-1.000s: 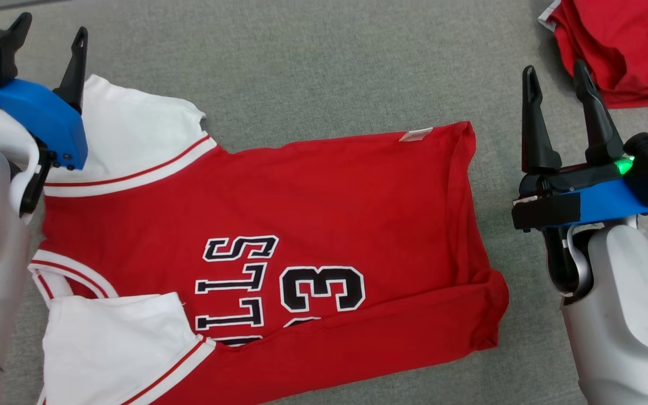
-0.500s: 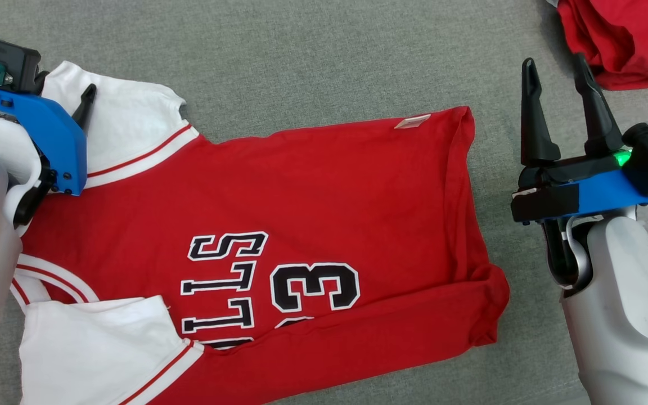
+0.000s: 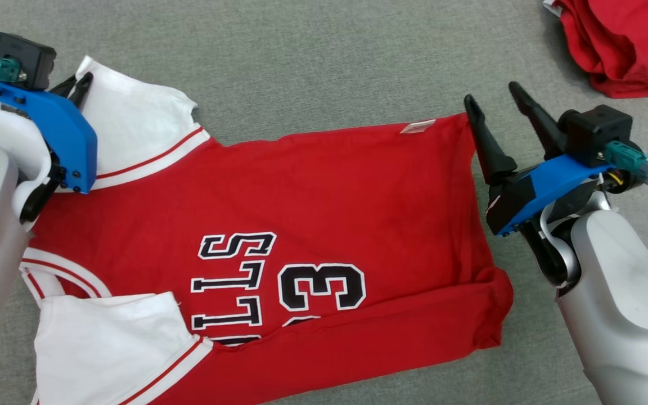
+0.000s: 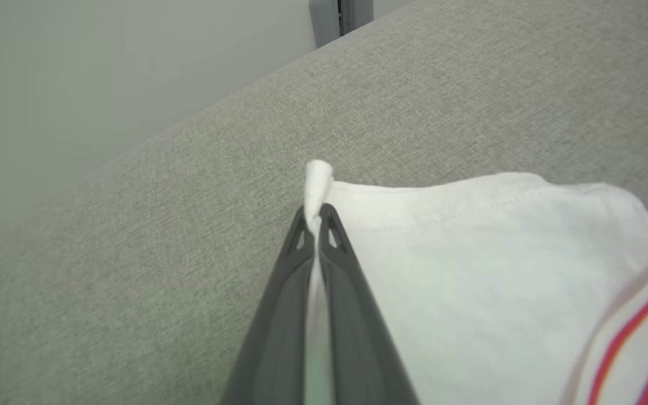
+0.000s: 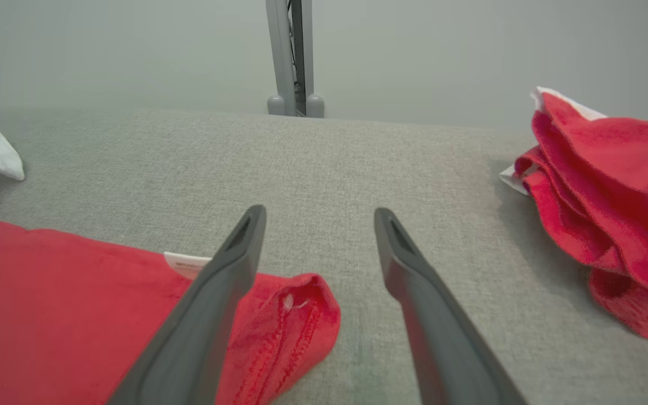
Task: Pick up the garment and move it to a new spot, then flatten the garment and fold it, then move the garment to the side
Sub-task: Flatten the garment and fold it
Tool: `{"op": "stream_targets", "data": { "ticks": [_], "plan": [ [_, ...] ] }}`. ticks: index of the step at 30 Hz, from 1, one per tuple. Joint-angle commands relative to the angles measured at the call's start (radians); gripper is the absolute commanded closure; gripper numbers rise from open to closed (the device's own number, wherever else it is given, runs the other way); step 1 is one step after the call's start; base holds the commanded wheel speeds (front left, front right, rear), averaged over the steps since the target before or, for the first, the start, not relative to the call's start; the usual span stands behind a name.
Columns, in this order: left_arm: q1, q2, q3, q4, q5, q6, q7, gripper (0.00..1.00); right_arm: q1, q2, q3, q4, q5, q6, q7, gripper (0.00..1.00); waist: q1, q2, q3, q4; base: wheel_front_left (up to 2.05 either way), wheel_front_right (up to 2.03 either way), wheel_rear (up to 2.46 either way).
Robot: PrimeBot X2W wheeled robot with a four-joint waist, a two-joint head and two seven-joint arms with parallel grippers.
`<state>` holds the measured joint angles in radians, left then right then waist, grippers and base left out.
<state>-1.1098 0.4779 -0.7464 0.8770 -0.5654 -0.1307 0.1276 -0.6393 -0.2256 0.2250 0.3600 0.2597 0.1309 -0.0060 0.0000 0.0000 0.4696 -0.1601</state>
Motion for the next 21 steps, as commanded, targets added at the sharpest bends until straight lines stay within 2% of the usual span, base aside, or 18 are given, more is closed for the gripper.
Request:
{"op": "stream_targets", "data": {
  "ticks": [1,13,14,15,16,21],
  "plan": [
    [-0.017,-0.003,-0.01,0.003,-0.009,0.001,-0.011,1.0,-0.018,-0.003,0.013,0.007,0.013,0.0,0.02,0.0,0.0,0.0,-0.001,0.009,0.0,0.0,0.0],
    [-0.061,-0.032,-0.078,0.02,-0.041,0.001,-0.082,1.0,-0.046,-0.042,0.067,0.143,0.016,-0.001,0.181,0.0,0.0,0.0,0.008,0.056,0.0,0.0,0.0],
    [-0.064,-0.034,-0.082,0.023,-0.043,0.001,-0.088,1.0,-0.05,-0.043,0.069,0.154,0.019,0.0,0.19,0.11,0.0,0.0,0.009,0.058,0.0,0.0,0.0],
    [-0.066,-0.036,-0.087,0.025,-0.047,0.001,-0.091,1.0,-0.052,-0.043,0.071,0.163,0.022,-0.001,0.193,0.64,0.0,0.0,0.009,0.06,0.0,0.0,0.0],
    [-0.067,-0.038,-0.09,0.027,-0.05,0.001,-0.096,1.0,-0.052,-0.042,0.071,0.169,0.026,-0.001,0.195,1.0,0.0,0.0,0.009,0.061,0.0,0.0,0.0],
    [-0.079,-0.044,-0.105,0.042,-0.064,0.001,-0.126,1.0,-0.07,-0.04,0.051,0.183,0.026,-0.001,0.146,1.0,0.0,0.0,0.003,0.067,0.0,0.0,0.0]
  ]
}}
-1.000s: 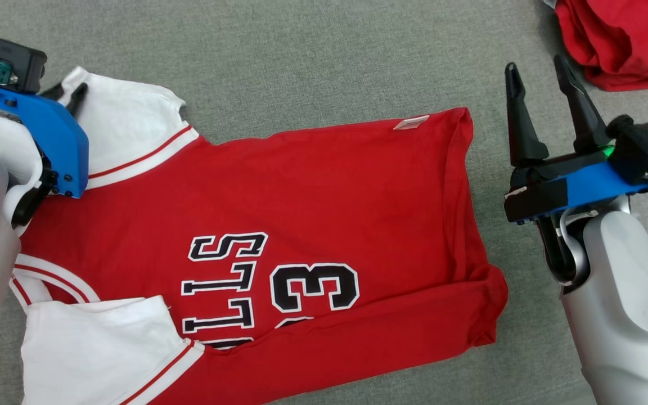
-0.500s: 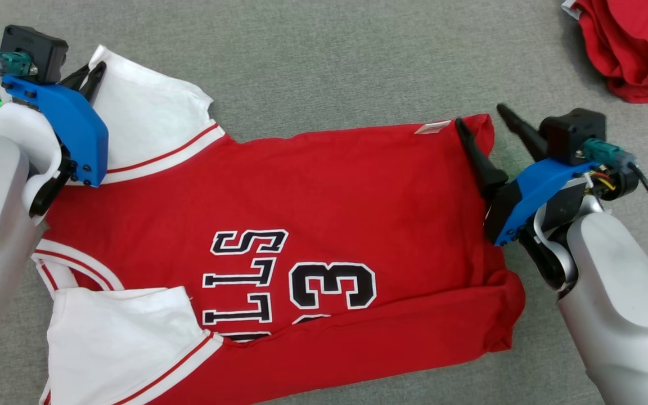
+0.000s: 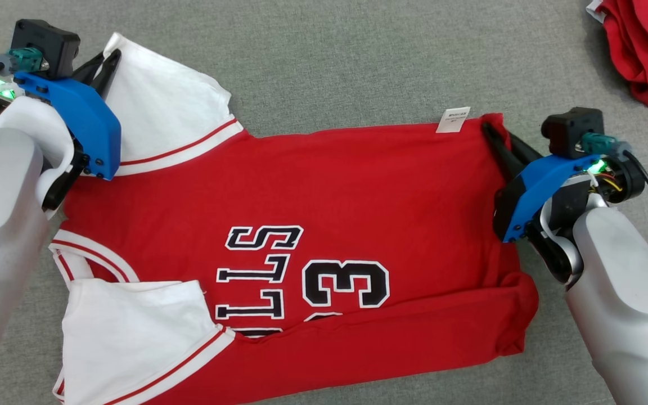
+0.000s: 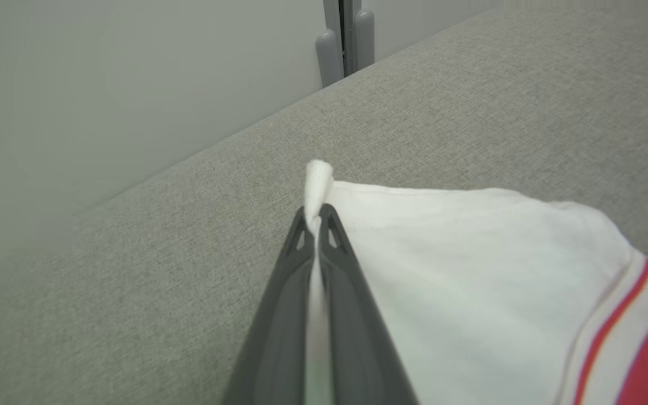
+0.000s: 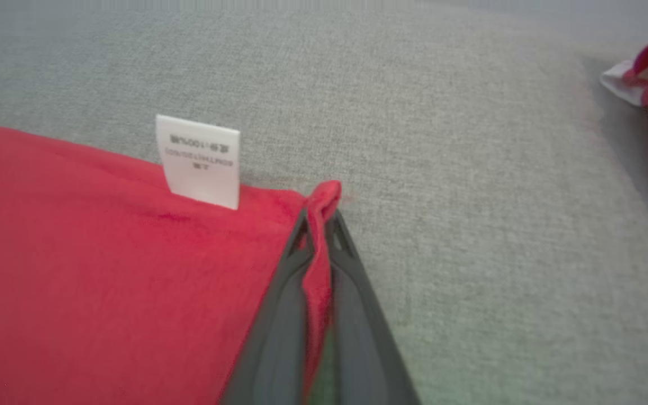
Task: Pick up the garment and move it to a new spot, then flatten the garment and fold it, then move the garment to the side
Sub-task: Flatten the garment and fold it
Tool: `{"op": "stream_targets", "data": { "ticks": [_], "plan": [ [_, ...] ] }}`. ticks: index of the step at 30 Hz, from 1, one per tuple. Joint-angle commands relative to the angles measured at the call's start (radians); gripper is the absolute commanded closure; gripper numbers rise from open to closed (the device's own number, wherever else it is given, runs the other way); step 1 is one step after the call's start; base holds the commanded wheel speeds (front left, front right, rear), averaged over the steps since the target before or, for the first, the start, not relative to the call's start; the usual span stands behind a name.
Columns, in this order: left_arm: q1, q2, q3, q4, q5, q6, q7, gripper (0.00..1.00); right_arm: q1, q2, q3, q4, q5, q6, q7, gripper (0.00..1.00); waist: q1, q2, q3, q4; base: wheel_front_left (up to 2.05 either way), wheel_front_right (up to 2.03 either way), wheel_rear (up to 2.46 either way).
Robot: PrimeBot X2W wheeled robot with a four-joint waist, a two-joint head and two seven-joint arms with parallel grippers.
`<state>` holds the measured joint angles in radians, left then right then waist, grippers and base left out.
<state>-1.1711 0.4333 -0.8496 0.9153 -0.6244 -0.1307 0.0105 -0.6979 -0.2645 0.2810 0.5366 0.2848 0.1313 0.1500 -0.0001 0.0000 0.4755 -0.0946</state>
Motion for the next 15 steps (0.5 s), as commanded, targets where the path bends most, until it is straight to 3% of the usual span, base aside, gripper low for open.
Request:
{"op": "stream_targets", "data": {
  "ticks": [1,7,15],
  "plan": [
    [-0.019,-0.001,-0.004,0.007,-0.007,0.001,-0.019,1.0,-0.016,0.0,-0.013,0.006,-0.003,-0.001,-0.032,1.0,0.0001,0.0,-0.007,0.004,0.0,0.0,0.0],
    [-0.002,-0.005,-0.005,0.014,-0.018,0.001,-0.091,1.0,-0.014,0.017,-0.047,0.025,-0.032,-0.001,-0.152,1.0,0.0001,0.0,-0.047,0.02,0.0,0.0,0.0],
    [0.077,0.001,-0.01,-0.032,-0.023,0.006,-0.178,1.0,0.05,0.013,-0.06,0.066,-0.027,-0.001,-0.224,1.0,0.0001,0.0,-0.124,0.053,0.0,0.0,0.0]
  ]
}}
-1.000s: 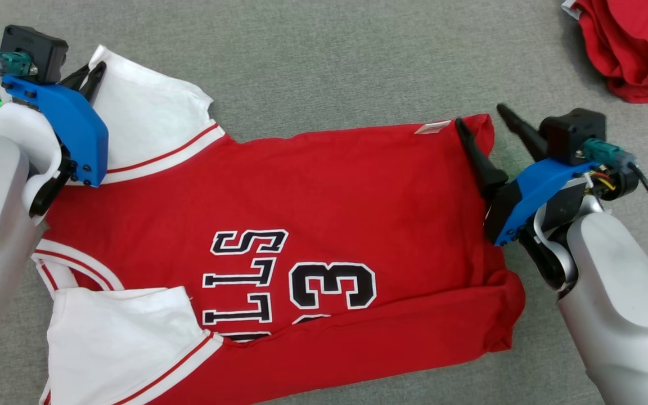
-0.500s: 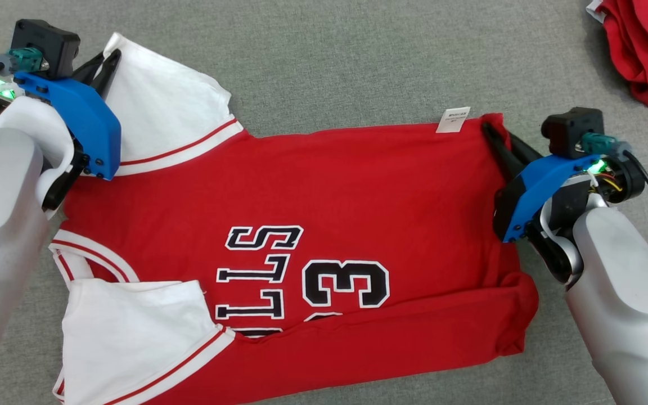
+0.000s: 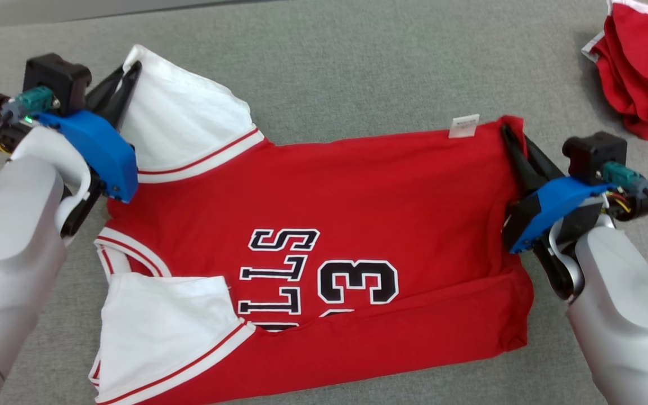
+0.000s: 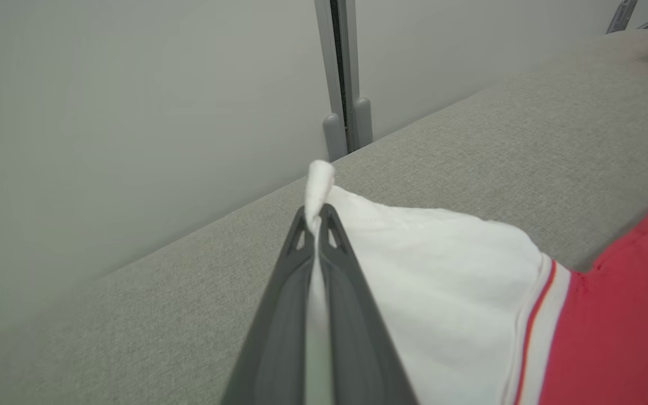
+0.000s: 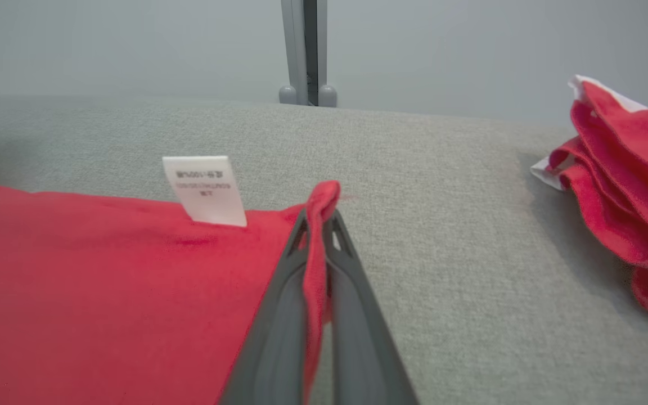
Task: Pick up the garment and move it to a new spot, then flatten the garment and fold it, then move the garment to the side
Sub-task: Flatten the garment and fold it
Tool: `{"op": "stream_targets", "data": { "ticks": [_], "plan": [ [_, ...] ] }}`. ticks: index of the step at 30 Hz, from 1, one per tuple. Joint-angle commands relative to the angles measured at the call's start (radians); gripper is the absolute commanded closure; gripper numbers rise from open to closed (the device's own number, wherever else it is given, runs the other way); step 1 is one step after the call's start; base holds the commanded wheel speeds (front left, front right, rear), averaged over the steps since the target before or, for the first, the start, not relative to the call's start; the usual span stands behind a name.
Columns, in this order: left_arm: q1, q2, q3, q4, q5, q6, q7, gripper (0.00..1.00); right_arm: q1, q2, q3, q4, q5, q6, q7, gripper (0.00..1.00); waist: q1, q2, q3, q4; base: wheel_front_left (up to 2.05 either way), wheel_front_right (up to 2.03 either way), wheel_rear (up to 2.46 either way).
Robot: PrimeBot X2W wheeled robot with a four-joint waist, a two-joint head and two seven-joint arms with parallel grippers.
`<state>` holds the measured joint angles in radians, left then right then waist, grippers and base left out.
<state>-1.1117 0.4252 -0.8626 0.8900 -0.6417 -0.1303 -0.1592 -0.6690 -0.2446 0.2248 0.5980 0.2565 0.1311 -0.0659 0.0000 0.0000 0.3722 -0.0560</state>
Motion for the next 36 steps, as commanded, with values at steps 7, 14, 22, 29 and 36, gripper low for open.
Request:
{"op": "stream_targets", "data": {
  "ticks": [7,14,22,29,36],
  "plan": [
    [0.13,0.044,0.005,-0.113,-0.021,0.04,-0.046,1.0,0.094,-0.032,-0.028,0.018,0.006,-0.001,-0.059,1.0,0.0,0.0,-0.071,0.052,0.0,0.0,0.0],
    [0.285,0.096,0.011,-0.279,-0.051,0.109,-0.05,1.0,0.155,-0.03,-0.039,0.021,0.02,-0.001,-0.103,1.0,0.0,0.0,-0.112,0.075,0.0,0.0,0.0],
    [0.474,0.155,0.028,-0.468,-0.1,0.207,-0.044,1.0,0.228,-0.025,-0.037,0.013,0.041,-0.001,-0.15,1.0,0.0,0.0,-0.148,0.088,0.0,0.0,0.0],
    [0.636,0.186,0.03,-0.606,-0.149,0.29,-0.039,1.0,0.31,-0.022,-0.043,-0.029,0.055,-0.001,-0.184,1.0,0.0,0.0,-0.168,0.1,0.0,0.0,0.0],
    [0.746,0.187,0.028,-0.646,-0.19,0.327,-0.049,1.0,0.4,-0.007,-0.058,-0.085,0.071,-0.001,-0.196,1.0,0.0,0.0,-0.188,0.108,0.0,0.0,0.0]
  ]
}}
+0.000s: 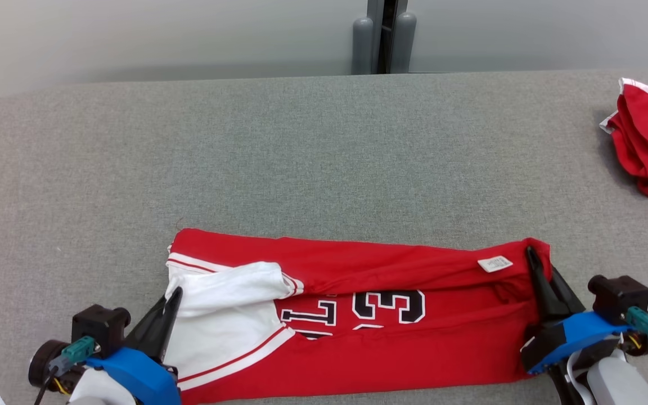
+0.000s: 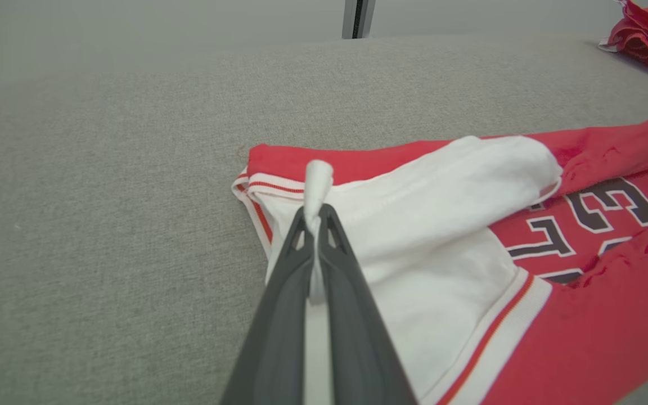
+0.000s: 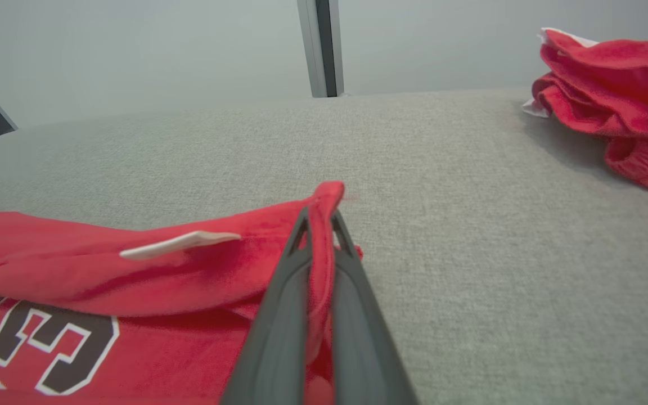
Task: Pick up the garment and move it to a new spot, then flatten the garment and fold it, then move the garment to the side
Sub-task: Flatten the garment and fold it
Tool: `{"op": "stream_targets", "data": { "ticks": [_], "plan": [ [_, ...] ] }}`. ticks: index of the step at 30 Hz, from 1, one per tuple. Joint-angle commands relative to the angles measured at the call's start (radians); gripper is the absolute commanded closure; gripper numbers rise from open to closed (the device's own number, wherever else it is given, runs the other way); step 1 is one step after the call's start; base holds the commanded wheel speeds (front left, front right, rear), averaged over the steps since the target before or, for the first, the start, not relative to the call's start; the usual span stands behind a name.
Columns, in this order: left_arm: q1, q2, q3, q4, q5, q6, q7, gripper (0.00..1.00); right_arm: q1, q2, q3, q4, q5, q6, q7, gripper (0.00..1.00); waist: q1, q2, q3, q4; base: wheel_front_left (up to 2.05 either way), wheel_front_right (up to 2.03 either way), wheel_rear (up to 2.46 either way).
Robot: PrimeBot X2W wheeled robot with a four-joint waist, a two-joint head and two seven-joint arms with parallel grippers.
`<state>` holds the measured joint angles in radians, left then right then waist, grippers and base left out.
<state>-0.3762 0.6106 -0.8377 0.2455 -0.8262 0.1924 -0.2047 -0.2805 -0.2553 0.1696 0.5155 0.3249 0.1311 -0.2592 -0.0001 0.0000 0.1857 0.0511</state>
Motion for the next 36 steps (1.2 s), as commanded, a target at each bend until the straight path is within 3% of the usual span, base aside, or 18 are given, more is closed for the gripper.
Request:
{"op": "stream_targets", "data": {
  "ticks": [1,2,3,4,5,12,19,26,36],
  "plan": [
    [0.021,-0.004,0.006,-0.001,-0.01,0.007,-0.007,1.0,0.025,0.006,-0.004,-0.012,0.004,-0.001,-0.004,1.0,0.0001,0.0,-0.005,0.002,0.0,0.0,0.0],
    [0.029,-0.003,0.009,0.006,-0.012,0.013,-0.011,1.0,0.036,0.007,-0.009,-0.022,0.007,-0.001,-0.005,0.66,0.0001,0.0,-0.009,0.001,0.0,0.0,0.0],
    [0.035,-0.006,0.014,0.01,-0.014,0.019,-0.016,0.88,0.047,0.009,-0.014,-0.033,0.006,-0.001,-0.006,0.0,0.0001,0.0,-0.014,0.001,0.0,0.0,0.0],
    [0.043,-0.011,0.016,0.015,-0.016,0.023,-0.021,0.24,0.058,0.014,-0.019,-0.047,0.01,-0.001,-0.006,0.0,0.0001,0.0,-0.018,-0.001,0.0,0.0,0.0],
    [0.05,-0.015,0.02,0.021,-0.015,0.028,-0.028,0.0,0.071,0.019,-0.026,-0.059,0.014,-0.001,-0.006,0.0,0.0001,0.0,-0.022,-0.002,0.0,0.0,0.0],
    [0.094,-0.062,0.098,0.042,0.004,0.053,-0.06,0.0,0.148,0.029,-0.07,-0.202,0.0,-0.001,-0.006,0.0,0.0001,0.0,-0.039,-0.014,0.0,0.0,0.0],
    [0.157,-0.157,0.332,-0.05,0.197,0.068,-0.061,0.0,0.164,0.038,-0.088,-0.25,-0.02,-0.001,-0.005,0.0,0.0001,0.0,-0.045,-0.018,0.0,0.0,0.0],
    [0.239,-0.287,0.545,-0.13,0.398,0.009,-0.061,0.0,0.135,0.055,-0.074,-0.114,-0.009,-0.001,-0.004,0.0,0.0001,0.0,-0.047,-0.009,0.0,0.0,0.0],
    [0.276,-0.42,0.706,-0.115,0.549,-0.117,-0.061,0.0,0.068,0.077,-0.04,0.088,-0.007,-0.001,-0.006,0.0,0.0001,0.0,-0.032,-0.005,0.0,0.0,0.0]
  ]
}}
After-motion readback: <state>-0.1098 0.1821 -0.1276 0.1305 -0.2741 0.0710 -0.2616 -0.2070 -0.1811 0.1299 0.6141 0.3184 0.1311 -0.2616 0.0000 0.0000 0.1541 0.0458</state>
